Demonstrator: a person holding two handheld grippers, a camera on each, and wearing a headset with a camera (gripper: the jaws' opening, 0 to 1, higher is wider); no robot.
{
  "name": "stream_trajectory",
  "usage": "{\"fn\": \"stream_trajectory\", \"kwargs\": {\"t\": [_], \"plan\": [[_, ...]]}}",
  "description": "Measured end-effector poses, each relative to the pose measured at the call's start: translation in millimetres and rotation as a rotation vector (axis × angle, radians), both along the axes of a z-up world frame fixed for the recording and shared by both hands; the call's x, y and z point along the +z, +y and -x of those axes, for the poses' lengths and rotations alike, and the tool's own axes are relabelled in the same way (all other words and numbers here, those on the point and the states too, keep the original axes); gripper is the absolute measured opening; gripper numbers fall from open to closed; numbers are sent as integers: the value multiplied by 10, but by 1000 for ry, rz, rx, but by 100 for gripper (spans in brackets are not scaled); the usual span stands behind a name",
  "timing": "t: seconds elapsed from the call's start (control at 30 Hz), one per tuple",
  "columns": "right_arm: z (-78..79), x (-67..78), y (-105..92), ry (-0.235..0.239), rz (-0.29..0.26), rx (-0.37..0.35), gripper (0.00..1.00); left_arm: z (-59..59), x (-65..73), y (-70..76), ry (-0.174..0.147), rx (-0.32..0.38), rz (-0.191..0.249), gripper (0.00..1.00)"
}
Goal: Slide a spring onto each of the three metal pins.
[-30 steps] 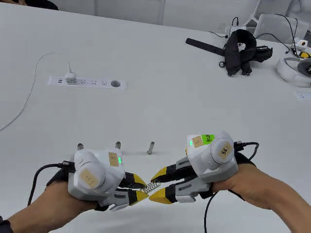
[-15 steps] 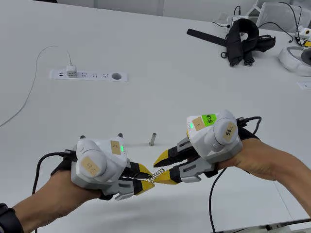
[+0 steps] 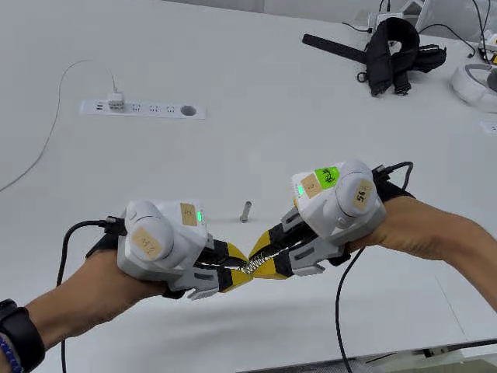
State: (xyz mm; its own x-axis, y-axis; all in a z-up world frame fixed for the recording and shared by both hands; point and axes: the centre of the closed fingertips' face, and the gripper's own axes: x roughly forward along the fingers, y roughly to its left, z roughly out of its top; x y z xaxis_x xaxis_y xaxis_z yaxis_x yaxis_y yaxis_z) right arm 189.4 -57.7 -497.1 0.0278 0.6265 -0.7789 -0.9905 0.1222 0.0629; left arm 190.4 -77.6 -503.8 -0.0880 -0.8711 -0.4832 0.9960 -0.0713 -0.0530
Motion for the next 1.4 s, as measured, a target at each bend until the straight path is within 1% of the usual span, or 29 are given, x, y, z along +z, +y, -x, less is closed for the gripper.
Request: {"fn": "stream_trajectory", "kwargs": {"t": [0.13,0.27,0.4,0.53,0.6,0.67,0.77,0.83,0.87,0.93,1.03,1.1,1.23,1.27,1.4], "plan": [[7,2,33,4,-1,15,13,5,1,3,4,-4,-3,10],[17,-28,44,13,8,23,13,12,-25,24,5,-8,-11,10],[30,-48,57,9,20,31,12,21,-43,39,10,-8,-15,10],[15,-69,51,8,25,27,12,7,-69,41,22,5,-13,10],[11,-75,46,4,29,26,12,5,-74,37,21,8,-11,11],[9,-83,40,6,29,23,12,7,-78,30,28,12,-10,11],[10,-105,19,15,30,8,12,6,-102,26,33,16,-11,12],[8,-126,-4,20,33,-3,12,0,-136,33,38,28,-15,15],[3,-130,-12,23,27,-12,12,-4,-146,38,43,36,-15,16],[11,-132,-20,29,20,-18,12,-4,-157,52,51,43,-11,17],[8,-154,-55,29,29,-29,12,-14,-191,81,68,63,-15,18],[-1,-164,-75,27,31,-34,12,-15,-201,92,66,66,-16,18],[-50,-182,-122,19,38,-60,12,-15,-227,120,73,78,-17,18],[-73,-193,-138,13,42,-70,12,-20,-246,129,77,84,-19,18],[-145,-257,-235,15,65,-103,12,-37,-329,175,90,118,-27,20]]}}
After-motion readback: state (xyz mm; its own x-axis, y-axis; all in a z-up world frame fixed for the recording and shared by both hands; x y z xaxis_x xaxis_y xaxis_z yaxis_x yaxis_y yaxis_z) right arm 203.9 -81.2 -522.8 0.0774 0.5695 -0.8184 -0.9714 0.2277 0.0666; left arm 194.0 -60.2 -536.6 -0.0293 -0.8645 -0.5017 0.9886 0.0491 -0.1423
